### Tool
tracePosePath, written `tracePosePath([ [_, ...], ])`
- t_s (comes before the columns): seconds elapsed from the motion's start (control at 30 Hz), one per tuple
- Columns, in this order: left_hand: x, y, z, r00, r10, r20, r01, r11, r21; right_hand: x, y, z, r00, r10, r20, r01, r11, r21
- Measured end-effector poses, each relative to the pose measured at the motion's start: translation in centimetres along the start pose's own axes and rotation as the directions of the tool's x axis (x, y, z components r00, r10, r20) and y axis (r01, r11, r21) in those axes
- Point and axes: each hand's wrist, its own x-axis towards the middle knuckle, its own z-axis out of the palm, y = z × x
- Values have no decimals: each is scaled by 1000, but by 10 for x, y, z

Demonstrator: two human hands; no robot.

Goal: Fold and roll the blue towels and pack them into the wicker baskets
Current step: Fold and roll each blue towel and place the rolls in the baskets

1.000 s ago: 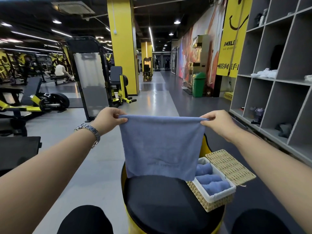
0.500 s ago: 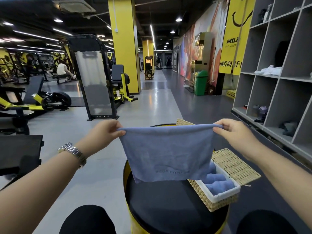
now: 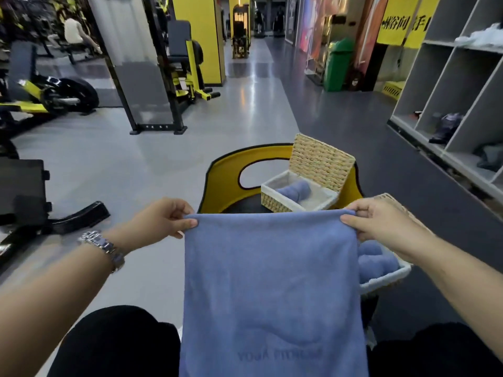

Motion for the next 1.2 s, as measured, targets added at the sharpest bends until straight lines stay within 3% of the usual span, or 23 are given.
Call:
tracePosePath([
  [0.1, 47, -38, 27, 999, -40, -26, 43, 991, 130, 57, 45, 33, 997, 70, 37, -65, 990, -123],
  [0.2, 87, -53, 47, 994, -28, -104, 56, 960, 275, 104, 77, 57, 995, 100, -15, -101, 972, -214],
  [0.37, 120, -64, 62, 987, -19, -158, 63, 959, 277, 145, 101, 71, 996, 73, -50, -86, 940, -331],
  [0.5, 109, -69, 65, 992, 37, -120, 7, 939, 345, 135, 99, 71, 998, 20, -62, -37, 959, -282],
  [0.6, 83, -76, 68, 987, 147, -58, -110, 901, 419, 112, 102, 69, 1000, -26, 10, 28, 965, -259],
  [0.73, 54, -99, 84, 973, 228, 40, -218, 847, 484, 79, 128, 75, 994, -57, 91, 86, 927, -364],
  [0.9, 37, -120, 113, 972, 114, 204, -214, 786, 580, 52, 152, 92, 931, -215, 295, 346, 776, -527],
  [1.03, 25, -129, 138, 950, -51, 309, -180, 720, 670, 38, 173, 106, 897, -119, 426, 401, 625, -670],
  [1.13, 22, -135, 149, 942, -178, 283, -39, 782, 622, 35, 179, 115, 847, -10, 532, 453, 538, -711],
  [1.2, 22, -135, 153, 949, -229, 219, 74, 832, 549, 37, 176, 116, 848, 31, 529, 438, 521, -732],
])
